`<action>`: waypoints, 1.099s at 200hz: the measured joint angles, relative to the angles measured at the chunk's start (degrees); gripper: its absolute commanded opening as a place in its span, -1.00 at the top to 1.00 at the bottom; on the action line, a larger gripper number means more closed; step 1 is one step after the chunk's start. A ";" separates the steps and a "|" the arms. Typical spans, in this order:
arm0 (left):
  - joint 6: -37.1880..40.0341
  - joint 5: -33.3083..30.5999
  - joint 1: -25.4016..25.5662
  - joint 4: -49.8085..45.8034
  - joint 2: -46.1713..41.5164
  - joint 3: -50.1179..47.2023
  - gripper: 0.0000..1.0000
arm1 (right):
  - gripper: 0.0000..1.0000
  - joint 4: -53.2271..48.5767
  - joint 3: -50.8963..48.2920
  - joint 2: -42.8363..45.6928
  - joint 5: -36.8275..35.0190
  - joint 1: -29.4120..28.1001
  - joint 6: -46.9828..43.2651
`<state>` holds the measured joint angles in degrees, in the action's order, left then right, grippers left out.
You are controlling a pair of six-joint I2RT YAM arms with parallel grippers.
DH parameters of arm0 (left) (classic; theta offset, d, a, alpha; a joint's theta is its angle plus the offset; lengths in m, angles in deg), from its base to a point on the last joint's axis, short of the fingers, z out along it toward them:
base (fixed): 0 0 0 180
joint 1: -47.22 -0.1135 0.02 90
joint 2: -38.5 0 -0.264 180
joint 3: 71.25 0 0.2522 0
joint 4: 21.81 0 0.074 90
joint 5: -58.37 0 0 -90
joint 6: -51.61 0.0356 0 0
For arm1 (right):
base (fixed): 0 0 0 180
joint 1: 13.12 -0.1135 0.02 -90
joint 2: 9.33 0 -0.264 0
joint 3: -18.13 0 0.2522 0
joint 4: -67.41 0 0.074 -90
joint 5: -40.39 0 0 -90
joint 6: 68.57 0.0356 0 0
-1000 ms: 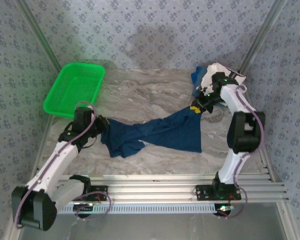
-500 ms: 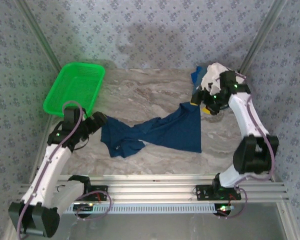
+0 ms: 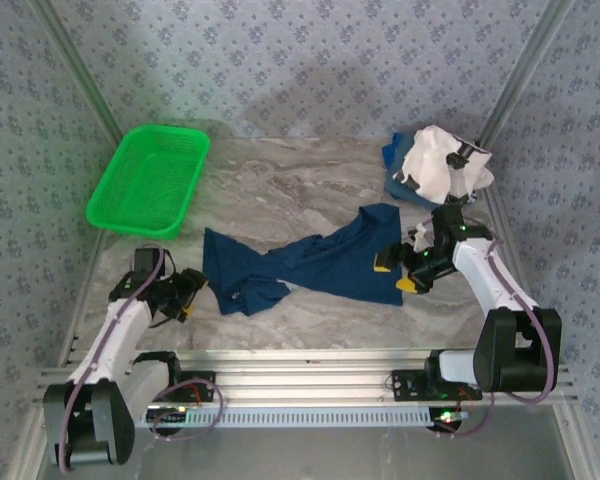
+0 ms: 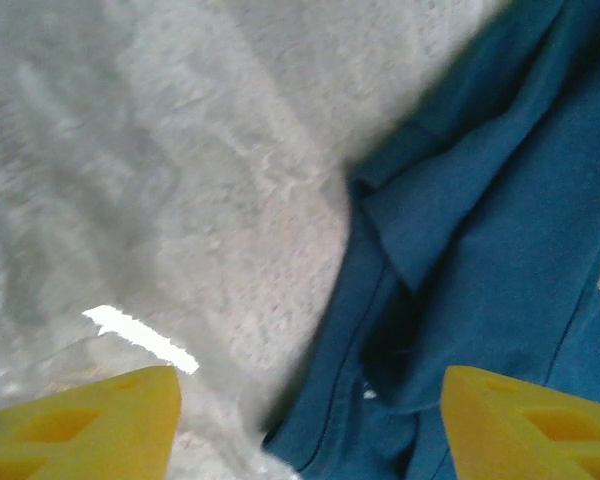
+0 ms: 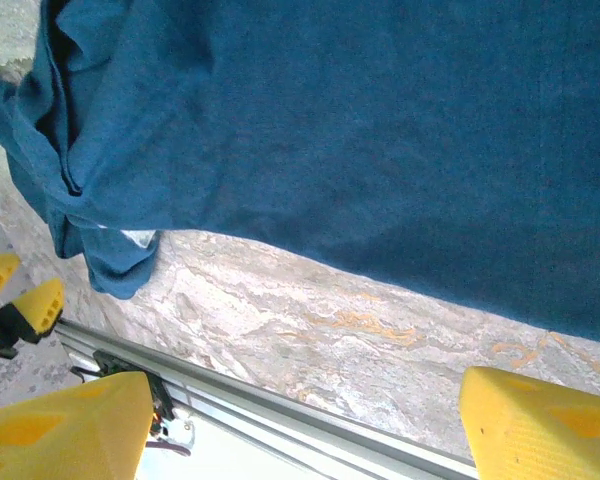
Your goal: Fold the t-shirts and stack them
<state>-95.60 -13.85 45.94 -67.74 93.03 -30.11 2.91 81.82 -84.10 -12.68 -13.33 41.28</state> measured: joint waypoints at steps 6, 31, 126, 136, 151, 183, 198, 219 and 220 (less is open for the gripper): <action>0.02 0.33 -0.33 1.70 1.46 0.00 -0.27 | -0.63 0.52 -0.66 -0.02 0.11 0.00 0.00; -0.35 1.22 -0.94 7.26 5.73 0.00 -0.16 | -0.63 2.27 -2.43 -0.02 0.44 -0.22 0.04; -1.40 4.57 -0.98 19.69 15.78 0.20 0.12 | -0.60 4.61 -3.41 0.00 0.39 -0.33 0.07; -1.44 4.83 -0.98 20.90 16.55 0.20 0.15 | -0.59 4.76 -3.54 0.00 0.39 -0.33 0.15; -1.60 4.98 -0.98 22.23 17.07 0.20 0.21 | -0.59 4.76 -3.82 0.00 0.39 -0.33 0.20; -1.84 5.40 -0.98 23.45 19.15 0.70 0.31 | -0.59 4.76 -4.31 0.00 0.35 -0.33 0.20; -1.81 5.42 -0.98 23.39 19.52 0.70 0.37 | -0.58 4.79 -4.37 0.00 0.31 -0.33 0.22; -1.81 5.44 -0.96 23.32 19.47 0.70 0.51 | -0.58 4.76 -4.42 0.00 -0.02 -0.33 0.22; -1.84 5.42 -0.96 23.32 19.45 0.70 0.52 | -0.58 4.76 -4.42 0.00 -0.04 -0.33 0.22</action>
<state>-97.44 -8.43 44.98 -44.42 112.48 -29.41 7.68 77.41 -84.10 -12.73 -13.66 41.50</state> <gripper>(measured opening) 0.283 0.791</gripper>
